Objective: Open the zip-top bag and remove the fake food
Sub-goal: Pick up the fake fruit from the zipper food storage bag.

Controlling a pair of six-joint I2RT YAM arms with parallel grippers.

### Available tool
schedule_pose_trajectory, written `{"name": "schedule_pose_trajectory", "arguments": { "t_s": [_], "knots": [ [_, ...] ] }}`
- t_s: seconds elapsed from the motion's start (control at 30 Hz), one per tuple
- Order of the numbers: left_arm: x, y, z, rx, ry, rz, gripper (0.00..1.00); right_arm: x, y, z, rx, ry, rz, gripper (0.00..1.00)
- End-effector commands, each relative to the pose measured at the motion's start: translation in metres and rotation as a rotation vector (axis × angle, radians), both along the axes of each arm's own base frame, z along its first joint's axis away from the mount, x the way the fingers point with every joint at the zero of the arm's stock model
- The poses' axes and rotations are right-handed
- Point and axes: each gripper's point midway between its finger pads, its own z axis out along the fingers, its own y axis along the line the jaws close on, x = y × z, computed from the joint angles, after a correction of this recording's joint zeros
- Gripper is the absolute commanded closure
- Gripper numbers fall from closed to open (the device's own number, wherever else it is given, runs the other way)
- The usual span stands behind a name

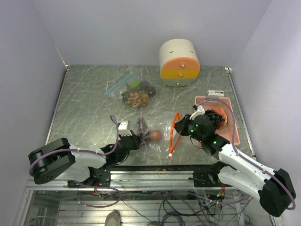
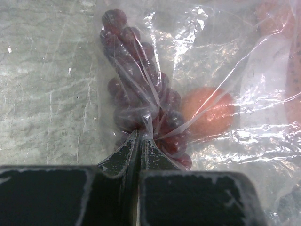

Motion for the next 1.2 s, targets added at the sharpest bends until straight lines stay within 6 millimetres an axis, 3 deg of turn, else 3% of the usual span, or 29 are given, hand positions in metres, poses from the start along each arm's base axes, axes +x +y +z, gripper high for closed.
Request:
{"name": "schedule_pose_trajectory", "arguments": {
  "t_s": [0.0,0.33,0.7,0.83,1.03,1.17],
  "knots": [
    [-0.001,-0.005,-0.002,-0.003,0.019,-0.015,0.90,-0.008,0.032,0.003,0.106,0.004,0.131,0.92],
    [-0.001,-0.003,-0.003,0.005,0.020,-0.014,0.90,-0.011,0.070,-0.021,0.126,0.018,0.259,0.63],
    [-0.001,-0.004,-0.003,0.016,0.019,-0.020,0.91,-0.006,0.102,-0.063,-0.056,0.048,0.286,0.26],
    [-0.001,-0.002,-0.003,0.019,0.016,-0.016,0.90,-0.005,0.108,-0.077,-0.090,0.067,0.297,0.21],
    [-0.001,-0.001,-0.002,0.024,0.015,-0.016,0.90,0.005,0.108,-0.088,-0.141,0.068,0.256,0.22],
    [-0.001,0.000,-0.002,0.025,0.013,-0.013,0.90,0.012,0.104,-0.086,-0.156,0.057,0.219,0.35]
  ]
}}
